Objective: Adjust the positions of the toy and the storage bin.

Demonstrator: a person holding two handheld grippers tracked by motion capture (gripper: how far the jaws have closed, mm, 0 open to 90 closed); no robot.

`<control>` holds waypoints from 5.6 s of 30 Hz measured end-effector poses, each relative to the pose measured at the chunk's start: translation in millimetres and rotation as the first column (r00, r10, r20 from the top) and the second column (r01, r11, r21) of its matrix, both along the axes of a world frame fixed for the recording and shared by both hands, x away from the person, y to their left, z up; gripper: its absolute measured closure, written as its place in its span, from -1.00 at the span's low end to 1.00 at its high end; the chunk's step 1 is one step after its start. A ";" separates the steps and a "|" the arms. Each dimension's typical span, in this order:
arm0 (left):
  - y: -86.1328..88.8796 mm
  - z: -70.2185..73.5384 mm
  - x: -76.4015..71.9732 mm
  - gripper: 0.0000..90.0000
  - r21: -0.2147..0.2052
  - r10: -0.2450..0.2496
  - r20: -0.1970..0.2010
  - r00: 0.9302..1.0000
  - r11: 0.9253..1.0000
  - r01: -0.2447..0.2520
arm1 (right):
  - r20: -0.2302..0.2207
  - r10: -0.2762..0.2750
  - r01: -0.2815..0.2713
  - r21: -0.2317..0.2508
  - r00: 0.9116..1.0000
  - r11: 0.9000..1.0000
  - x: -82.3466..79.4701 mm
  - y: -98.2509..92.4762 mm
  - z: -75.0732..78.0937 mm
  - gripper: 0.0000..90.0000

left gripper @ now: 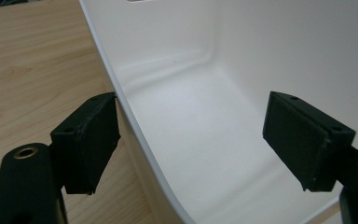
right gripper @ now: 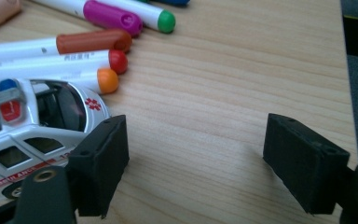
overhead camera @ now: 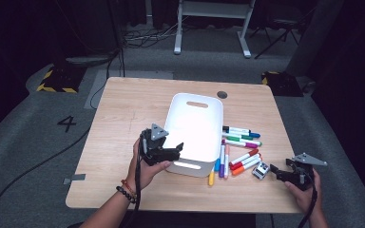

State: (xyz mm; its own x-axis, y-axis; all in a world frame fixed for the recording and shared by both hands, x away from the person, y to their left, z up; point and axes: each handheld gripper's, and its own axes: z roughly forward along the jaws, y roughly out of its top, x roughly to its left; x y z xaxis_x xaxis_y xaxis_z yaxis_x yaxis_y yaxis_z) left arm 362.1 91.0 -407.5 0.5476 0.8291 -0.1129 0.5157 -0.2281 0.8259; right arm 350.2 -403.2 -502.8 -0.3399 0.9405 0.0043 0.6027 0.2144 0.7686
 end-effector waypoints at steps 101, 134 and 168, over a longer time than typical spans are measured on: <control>104.2 -95.7 16.5 -0.68 0.206 -0.298 -0.147 0.943 0.924 0.323 | 0.110 0.387 -0.390 0.012 0.916 0.921 111.8 53.4 77.8 -0.13; 103.8 -96.3 14.6 -0.68 0.194 -0.290 -0.149 0.945 0.929 0.315 | -0.150 0.454 -0.474 -0.143 0.878 0.869 227.6 152.7 36.1 -0.06; 103.9 -96.4 14.1 -0.68 0.191 -0.287 -0.149 0.946 0.931 0.312 | -0.231 0.464 -0.505 -0.172 0.855 0.846 235.6 168.1 25.7 0.62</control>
State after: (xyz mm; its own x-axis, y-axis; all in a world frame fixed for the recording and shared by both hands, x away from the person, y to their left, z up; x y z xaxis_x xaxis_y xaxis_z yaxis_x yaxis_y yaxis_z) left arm 376.2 194.8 -503.9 0.7676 0.6400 -0.0330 0.4861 -0.5480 0.6807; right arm 585.7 -235.1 -477.1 -0.7653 0.6388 -0.0795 0.4959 0.6638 0.5600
